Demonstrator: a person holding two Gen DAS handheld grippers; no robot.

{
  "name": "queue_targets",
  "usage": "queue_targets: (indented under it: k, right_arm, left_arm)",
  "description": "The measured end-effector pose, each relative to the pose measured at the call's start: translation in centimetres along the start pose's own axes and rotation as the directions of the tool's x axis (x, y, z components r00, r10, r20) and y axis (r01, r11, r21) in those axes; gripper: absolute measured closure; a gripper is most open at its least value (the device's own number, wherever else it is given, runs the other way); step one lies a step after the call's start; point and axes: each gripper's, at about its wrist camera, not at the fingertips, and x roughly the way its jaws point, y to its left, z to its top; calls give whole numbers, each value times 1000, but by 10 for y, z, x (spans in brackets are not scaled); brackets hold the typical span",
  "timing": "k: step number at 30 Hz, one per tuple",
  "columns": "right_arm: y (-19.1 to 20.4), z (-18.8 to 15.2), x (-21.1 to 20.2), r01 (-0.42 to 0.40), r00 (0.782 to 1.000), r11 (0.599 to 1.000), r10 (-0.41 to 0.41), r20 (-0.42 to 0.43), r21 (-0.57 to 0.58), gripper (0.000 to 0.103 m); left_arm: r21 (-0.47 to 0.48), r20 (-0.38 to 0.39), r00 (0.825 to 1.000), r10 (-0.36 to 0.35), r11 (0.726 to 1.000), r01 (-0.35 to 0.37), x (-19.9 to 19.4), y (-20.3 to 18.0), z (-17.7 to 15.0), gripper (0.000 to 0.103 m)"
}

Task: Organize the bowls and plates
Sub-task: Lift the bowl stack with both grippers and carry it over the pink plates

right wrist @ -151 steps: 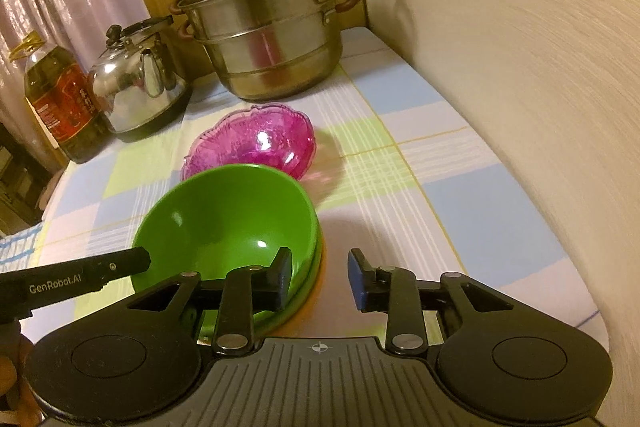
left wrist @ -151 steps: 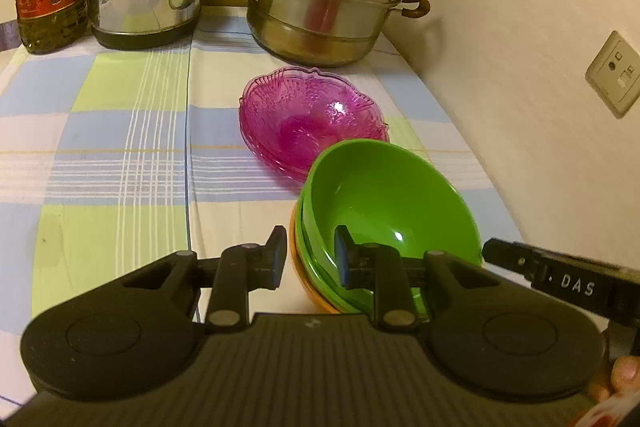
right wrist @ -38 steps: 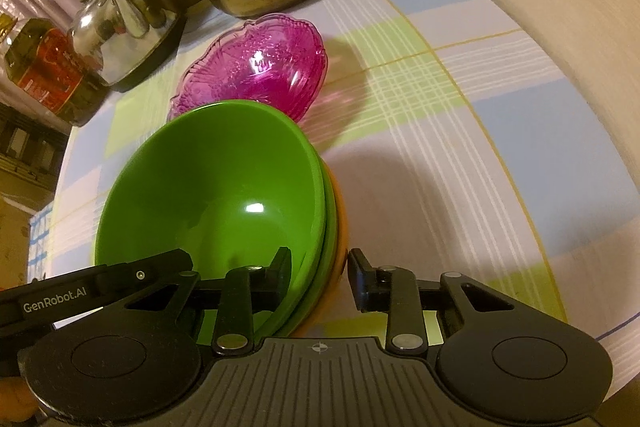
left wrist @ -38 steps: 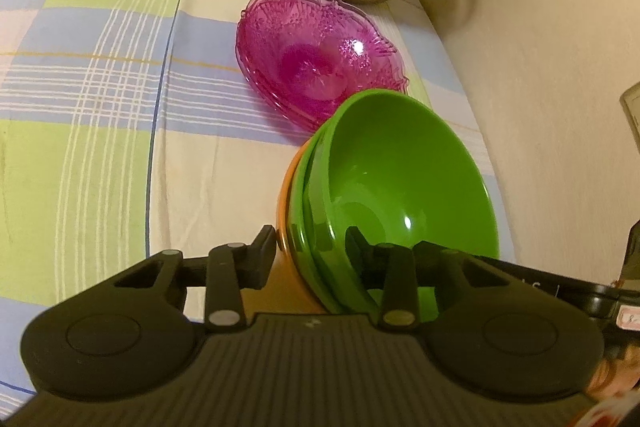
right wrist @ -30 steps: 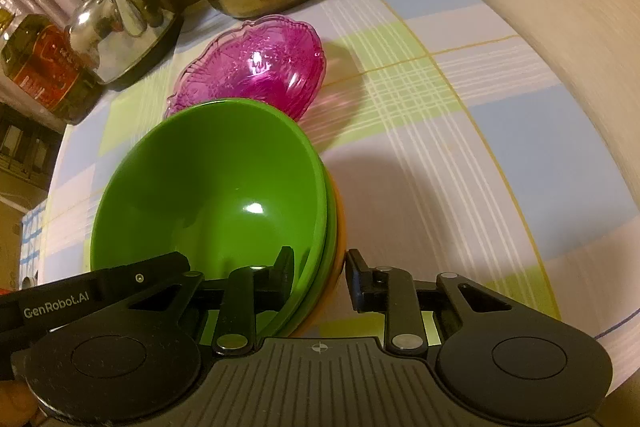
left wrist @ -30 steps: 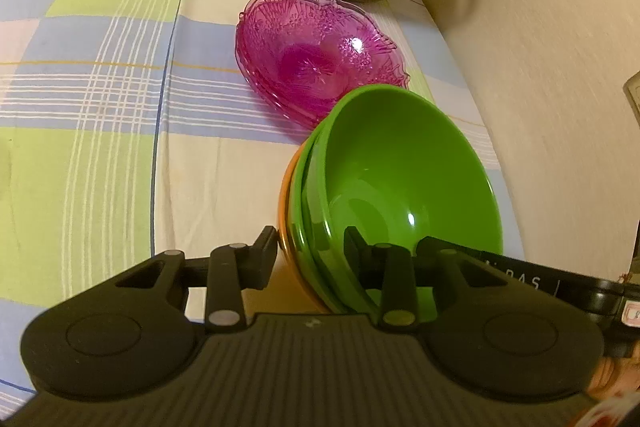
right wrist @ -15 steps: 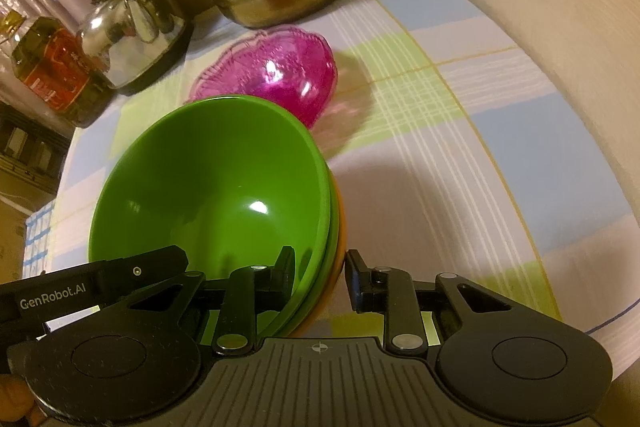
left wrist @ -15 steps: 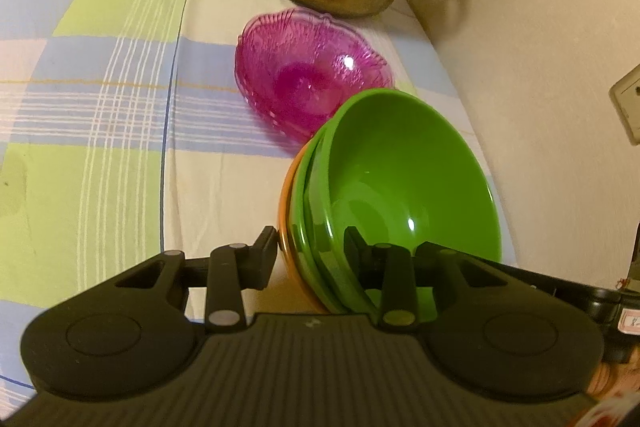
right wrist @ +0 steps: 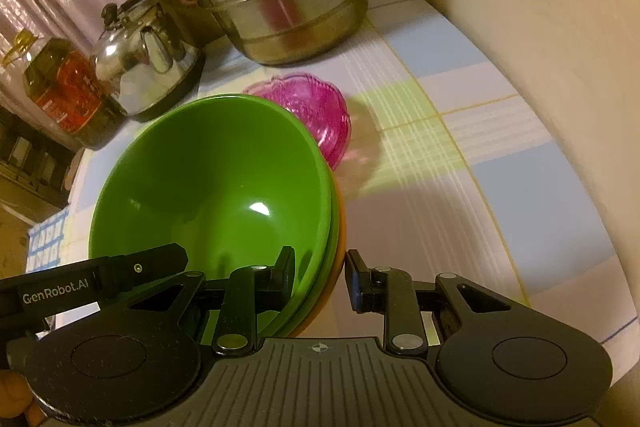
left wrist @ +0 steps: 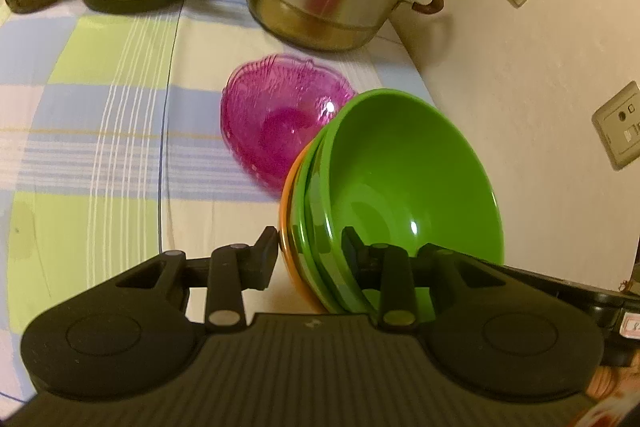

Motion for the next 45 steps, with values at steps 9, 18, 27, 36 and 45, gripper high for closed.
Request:
queue_targets:
  k: [9,18,27,36,45]
  right_arm:
    - [5,24,1,1,1000,1000,-1,20,-16,76]
    - [7,46,8,7,999,999,-5,33,-37,76]
    - [12,66,20,9,999,998,-7,37,-55,77]
    - [17,81,39,8,1000,998,-6,29,-70,77]
    - [21,101,59,4,1000,997,-3,20,-75,77]
  left_arm:
    - [19,18,1000,5,1000,-6,5,-7,21,74]
    - [15,25,1000,2,1000,-2,13,-6,43,74]
    - [14,29,1000,11,1000,-11,21,-2,59,74]
    - [0,24,999,22,1000,-22,34,6,75,74]
    - [4,24,999,37,999,-37,50,11,98,74]
